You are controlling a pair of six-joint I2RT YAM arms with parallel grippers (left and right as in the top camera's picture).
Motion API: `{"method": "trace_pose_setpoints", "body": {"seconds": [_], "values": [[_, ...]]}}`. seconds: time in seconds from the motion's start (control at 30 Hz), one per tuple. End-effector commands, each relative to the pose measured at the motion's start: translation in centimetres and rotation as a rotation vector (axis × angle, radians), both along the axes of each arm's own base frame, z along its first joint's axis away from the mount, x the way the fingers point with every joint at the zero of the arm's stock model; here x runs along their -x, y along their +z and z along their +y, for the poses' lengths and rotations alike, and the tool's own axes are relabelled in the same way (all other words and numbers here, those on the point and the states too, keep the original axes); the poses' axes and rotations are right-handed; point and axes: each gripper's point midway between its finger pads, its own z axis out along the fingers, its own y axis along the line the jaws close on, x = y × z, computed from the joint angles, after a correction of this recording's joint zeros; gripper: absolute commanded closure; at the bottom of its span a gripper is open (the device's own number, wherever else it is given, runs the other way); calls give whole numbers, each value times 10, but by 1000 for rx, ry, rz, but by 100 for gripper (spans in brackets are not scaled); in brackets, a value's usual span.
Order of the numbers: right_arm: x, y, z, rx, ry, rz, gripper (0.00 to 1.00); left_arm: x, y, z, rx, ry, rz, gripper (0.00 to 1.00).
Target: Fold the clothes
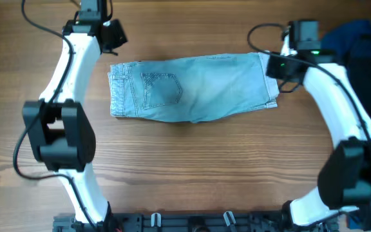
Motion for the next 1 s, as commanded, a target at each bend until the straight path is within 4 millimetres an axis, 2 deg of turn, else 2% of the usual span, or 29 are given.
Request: {"method": "trace_pose_setpoints", "body": {"seconds": [0.0, 0.07, 0.13, 0.23, 0.27, 0.43, 0.53, 0.63, 0.67, 0.77, 0.83, 0.9, 0.97], "values": [[13, -16, -20, -89, -40, 68, 67, 5, 23, -64, 110, -131, -35, 73], [20, -31, -29, -139, -66, 110, 65, 9, 11, -88, 107, -177, -12, 70], [26, -44, -28, -215, -68, 142, 65, 10, -2, -106, 102, -207, 5, 69], [30, -64, -21, -278, -33, 175, 65, 10, -19, -121, 101, -232, 26, 68], [34, -77, -20, -280, -36, 201, 64, 10, -30, -127, 99, -242, 37, 68], [43, -104, -19, -285, -29, 260, 55, 12, -58, -135, 89, -259, 84, 66], [44, -115, -19, -287, -30, 282, 38, 13, -71, -136, 86, -259, 105, 66], [45, -129, -18, -291, -33, 308, 34, 15, -88, -135, 81, -257, 139, 65], [47, -133, -16, -302, -32, 321, 35, 17, -92, -135, 79, -256, 150, 65], [48, -137, -4, -361, -12, 335, 49, 19, -101, -134, 76, -256, 169, 66], [48, -136, 8, -409, 10, 336, 59, 19, -101, -134, 76, -255, 169, 66], [49, -136, 14, -409, 23, 343, 62, 18, -101, -134, 77, -256, 166, 66], [50, -136, 17, -406, 31, 350, 71, 19, -101, -134, 76, -256, 169, 66]]}}
